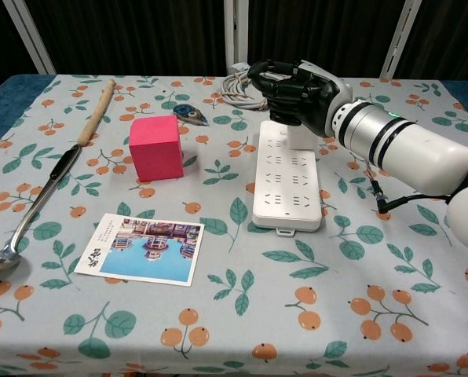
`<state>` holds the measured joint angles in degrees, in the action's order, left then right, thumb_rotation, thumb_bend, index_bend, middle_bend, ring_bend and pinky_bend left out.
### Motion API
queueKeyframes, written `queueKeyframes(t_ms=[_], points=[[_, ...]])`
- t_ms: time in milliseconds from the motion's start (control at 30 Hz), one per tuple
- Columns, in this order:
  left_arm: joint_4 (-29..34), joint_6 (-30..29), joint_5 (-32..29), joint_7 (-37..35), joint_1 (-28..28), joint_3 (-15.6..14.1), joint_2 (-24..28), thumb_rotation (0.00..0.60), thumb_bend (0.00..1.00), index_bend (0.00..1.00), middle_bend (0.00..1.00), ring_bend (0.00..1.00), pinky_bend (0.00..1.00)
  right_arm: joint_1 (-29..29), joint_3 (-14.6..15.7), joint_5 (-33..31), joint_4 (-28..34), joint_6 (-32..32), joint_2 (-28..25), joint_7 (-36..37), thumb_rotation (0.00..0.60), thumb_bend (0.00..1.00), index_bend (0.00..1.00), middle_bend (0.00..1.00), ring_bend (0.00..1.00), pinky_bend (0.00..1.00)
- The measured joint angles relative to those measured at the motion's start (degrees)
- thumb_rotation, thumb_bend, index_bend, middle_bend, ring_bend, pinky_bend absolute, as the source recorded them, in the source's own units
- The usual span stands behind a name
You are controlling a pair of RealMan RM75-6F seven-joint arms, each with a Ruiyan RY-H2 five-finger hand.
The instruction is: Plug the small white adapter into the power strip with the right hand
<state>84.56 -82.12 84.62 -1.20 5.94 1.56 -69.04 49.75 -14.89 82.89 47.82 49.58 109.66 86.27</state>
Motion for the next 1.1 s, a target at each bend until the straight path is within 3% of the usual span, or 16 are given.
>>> queueKeyframes(t_ms=[633,833,933,1000,1100], points=[[-0.12,-0.57,0.53,-0.22,0.09,0.09,0.13,0.600,0.00,0.02,0.00,0.00,0.00,-2.18,-1.35,-0.46,6.93,6.78,-4.67,-4.21,0.600,0.93,1.00,1.00,1.00,1.00],[-0.01,-1.08,0.61,0.42,0.05,0.32,-0.01,0.600,0.00,0.02,0.00,0.00,0.00,-4.46,-0.92,0.68,9.94,12.09,-7.88,-13.80,0.600,0.85,0.97,0.98,0.97,0.98],[-0.10,-1.13,0.52,0.56,0.12,0.49,-0.14,0.600,0.00,0.02,0.00,0.00,0.00,-6.47,-0.38,1.25,11.93,15.70,-10.10,-23.74,0.600,0.74,0.83,0.89,0.83,0.83],[-0.11,-1.28,0.48,0.64,0.15,0.63,-0.24,0.600,0.00,0.02,0.00,0.00,0.00,-8.33,0.27,1.64,14.05,18.27,-12.36,-32.31,0.600,0.62,0.69,0.76,0.66,0.61],[0.00,-1.55,0.59,0.82,0.19,0.76,-0.40,0.600,0.00,0.02,0.00,0.00,0.00,-11.65,1.55,1.88,18.37,21.63,-16.83,-45.79,0.600,0.47,0.53,0.59,0.47,0.38]])
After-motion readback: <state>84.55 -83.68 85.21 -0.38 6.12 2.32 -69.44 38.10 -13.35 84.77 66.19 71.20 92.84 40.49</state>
